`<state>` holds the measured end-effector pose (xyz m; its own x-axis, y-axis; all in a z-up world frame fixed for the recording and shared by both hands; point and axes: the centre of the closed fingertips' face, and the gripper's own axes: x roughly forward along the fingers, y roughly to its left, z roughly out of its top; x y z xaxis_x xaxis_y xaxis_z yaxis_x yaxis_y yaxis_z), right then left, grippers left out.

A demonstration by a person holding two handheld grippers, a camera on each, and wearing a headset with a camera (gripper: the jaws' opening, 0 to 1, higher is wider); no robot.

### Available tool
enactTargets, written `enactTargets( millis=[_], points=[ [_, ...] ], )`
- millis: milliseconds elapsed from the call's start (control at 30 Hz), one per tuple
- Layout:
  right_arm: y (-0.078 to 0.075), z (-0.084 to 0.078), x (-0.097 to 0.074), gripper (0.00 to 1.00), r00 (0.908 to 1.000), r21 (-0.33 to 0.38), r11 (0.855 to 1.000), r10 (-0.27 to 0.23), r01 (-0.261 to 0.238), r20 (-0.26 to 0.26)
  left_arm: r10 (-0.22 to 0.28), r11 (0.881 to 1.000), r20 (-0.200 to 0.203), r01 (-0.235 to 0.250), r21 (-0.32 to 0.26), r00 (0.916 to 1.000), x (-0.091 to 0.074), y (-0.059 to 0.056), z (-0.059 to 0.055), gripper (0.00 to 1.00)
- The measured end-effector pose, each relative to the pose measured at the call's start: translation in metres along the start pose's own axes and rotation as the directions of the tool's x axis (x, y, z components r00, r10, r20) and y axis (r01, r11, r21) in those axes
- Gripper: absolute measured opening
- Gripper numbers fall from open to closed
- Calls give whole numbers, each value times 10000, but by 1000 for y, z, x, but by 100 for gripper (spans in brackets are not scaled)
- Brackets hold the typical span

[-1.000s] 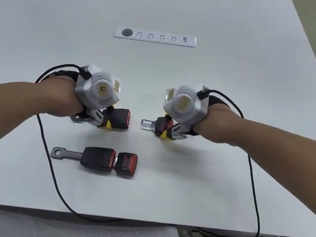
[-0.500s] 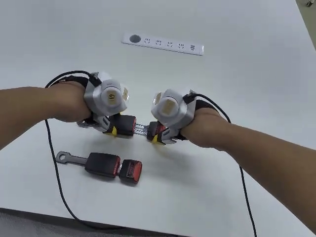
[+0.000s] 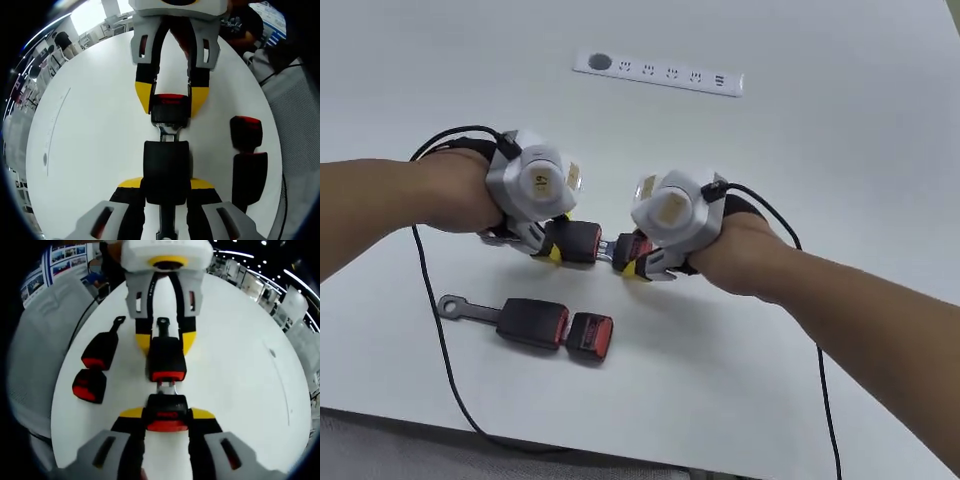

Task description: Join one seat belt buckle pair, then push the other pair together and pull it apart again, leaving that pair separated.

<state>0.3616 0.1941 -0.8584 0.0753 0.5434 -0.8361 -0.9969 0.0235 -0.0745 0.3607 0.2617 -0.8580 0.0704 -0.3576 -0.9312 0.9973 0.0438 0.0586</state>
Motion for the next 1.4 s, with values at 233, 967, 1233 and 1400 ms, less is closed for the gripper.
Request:
enactTargets(
  millis=[233,967,1233,1400],
  points=[
    [-1,8,4,31,9996,39,9999,149,-150,254,-152,9998,145,150,105,9998,1,1,1,31],
    [-2,16,8,32,9993,35,9999,-112,111,369,-179,9998,58,178,78,9998,0,0,0,32],
    [0,15,8,32,9992,36,9998,-212,211,337,-127,9999,291,127,0,9995,0,-1,0,32],
    [-1,11,5,33,9993,-8,9998,-187,187,324,-186,9998,223,186,-2,9996,0,-1,0,32]
  ],
)
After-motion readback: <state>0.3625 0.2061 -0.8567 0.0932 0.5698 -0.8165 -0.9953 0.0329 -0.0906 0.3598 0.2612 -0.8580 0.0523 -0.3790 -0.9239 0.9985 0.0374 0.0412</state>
